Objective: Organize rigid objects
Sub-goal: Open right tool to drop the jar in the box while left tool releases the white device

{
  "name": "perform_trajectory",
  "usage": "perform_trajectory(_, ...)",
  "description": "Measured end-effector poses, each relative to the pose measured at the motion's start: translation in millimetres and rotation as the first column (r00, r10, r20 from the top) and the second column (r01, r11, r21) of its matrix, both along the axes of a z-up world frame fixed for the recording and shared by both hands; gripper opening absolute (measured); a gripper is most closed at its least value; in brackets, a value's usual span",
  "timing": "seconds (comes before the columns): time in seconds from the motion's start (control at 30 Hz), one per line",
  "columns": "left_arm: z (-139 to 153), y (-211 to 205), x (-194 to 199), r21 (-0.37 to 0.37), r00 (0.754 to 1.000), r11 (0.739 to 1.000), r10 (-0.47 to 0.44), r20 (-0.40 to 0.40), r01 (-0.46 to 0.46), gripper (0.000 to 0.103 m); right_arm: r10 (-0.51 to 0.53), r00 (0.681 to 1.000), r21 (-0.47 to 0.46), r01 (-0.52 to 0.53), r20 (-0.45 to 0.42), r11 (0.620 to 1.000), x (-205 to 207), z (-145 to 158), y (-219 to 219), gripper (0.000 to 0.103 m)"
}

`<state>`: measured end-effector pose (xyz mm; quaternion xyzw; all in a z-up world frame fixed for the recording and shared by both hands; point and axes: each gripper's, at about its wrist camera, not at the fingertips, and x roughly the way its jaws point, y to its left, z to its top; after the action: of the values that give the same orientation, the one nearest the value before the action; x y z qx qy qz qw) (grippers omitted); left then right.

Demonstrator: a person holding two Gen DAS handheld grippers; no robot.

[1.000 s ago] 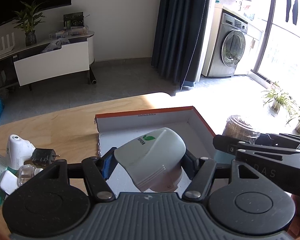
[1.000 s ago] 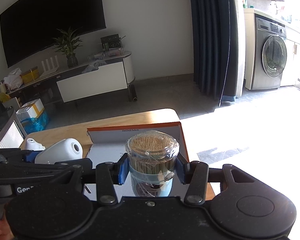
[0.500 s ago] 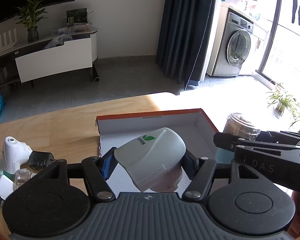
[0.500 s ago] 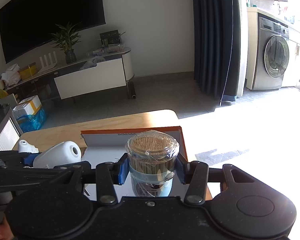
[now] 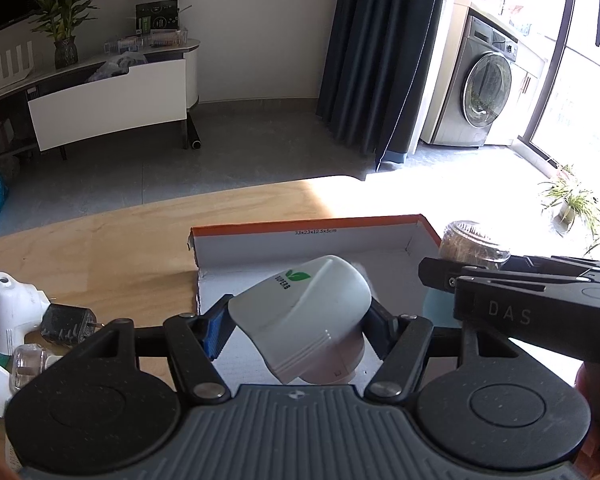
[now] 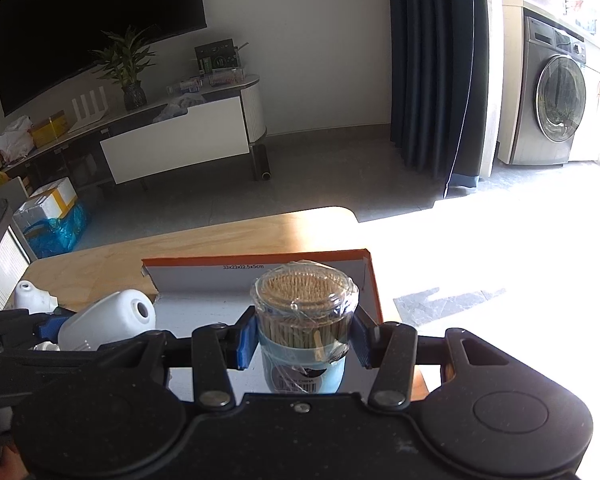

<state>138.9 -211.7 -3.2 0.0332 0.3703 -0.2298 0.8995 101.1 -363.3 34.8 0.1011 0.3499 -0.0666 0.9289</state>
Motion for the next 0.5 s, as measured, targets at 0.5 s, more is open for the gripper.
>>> perform_trajectory(0.5, -9, -18, 21, -0.004, 0.999, 1.000, -0.021, -0.039, 0.021, 0.068, -0.049, 0.989, -0.022, 0.053, 0.139, 0.998, -20, 25, -21, 0.077)
